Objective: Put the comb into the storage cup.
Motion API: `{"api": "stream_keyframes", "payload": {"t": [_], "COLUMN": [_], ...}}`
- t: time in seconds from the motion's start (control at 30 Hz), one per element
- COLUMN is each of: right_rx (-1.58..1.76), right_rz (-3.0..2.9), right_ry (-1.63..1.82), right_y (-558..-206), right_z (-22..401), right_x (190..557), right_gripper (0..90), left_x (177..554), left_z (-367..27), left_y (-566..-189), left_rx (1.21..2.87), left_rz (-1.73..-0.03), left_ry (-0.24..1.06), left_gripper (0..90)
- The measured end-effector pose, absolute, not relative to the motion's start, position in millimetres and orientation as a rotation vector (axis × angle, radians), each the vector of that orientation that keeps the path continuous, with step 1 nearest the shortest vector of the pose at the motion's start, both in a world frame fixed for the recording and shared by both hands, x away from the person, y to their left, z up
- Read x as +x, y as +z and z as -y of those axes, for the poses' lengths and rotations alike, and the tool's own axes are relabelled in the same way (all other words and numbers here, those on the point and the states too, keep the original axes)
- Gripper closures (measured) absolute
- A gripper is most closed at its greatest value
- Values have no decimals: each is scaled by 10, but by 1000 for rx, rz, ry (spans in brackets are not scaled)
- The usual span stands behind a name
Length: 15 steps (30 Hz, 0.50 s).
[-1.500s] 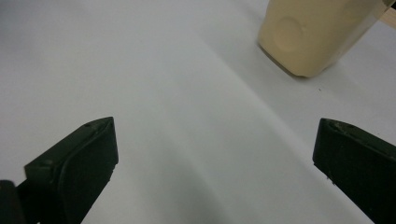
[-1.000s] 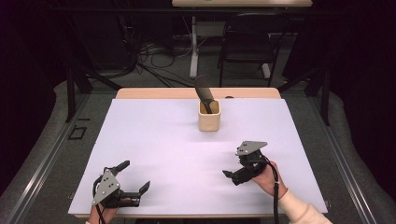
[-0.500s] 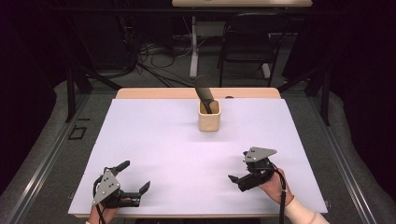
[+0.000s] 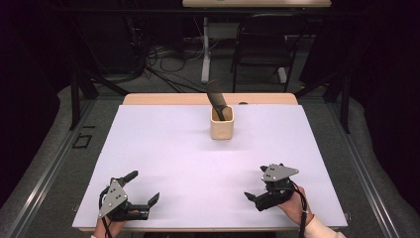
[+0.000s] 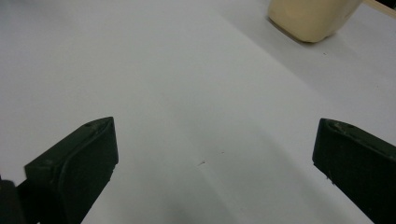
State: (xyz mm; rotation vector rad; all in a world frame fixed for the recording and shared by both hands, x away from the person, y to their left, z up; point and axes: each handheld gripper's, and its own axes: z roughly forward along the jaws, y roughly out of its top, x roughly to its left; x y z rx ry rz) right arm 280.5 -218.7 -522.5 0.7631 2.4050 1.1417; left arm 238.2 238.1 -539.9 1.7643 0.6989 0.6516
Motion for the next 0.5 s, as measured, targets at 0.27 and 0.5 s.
{"api": "stream_keyframes", "payload": {"t": [0.27,0.5], "right_rx": [760,766], "right_rz": [-2381,-2365], "right_ry": [1149,1163], "right_y": [-5258,-5243], "right_z": [2224,2290], "right_x": [2707,2622], "right_gripper": [0,0], "left_x": [2385,2383], "left_z": [-2380,-2384], "left_y": [-5402,-5400], "left_rx": [1765,1764], "left_rz": [-702,-702], "left_ry": [652,656], "left_gripper": [13,14]}}
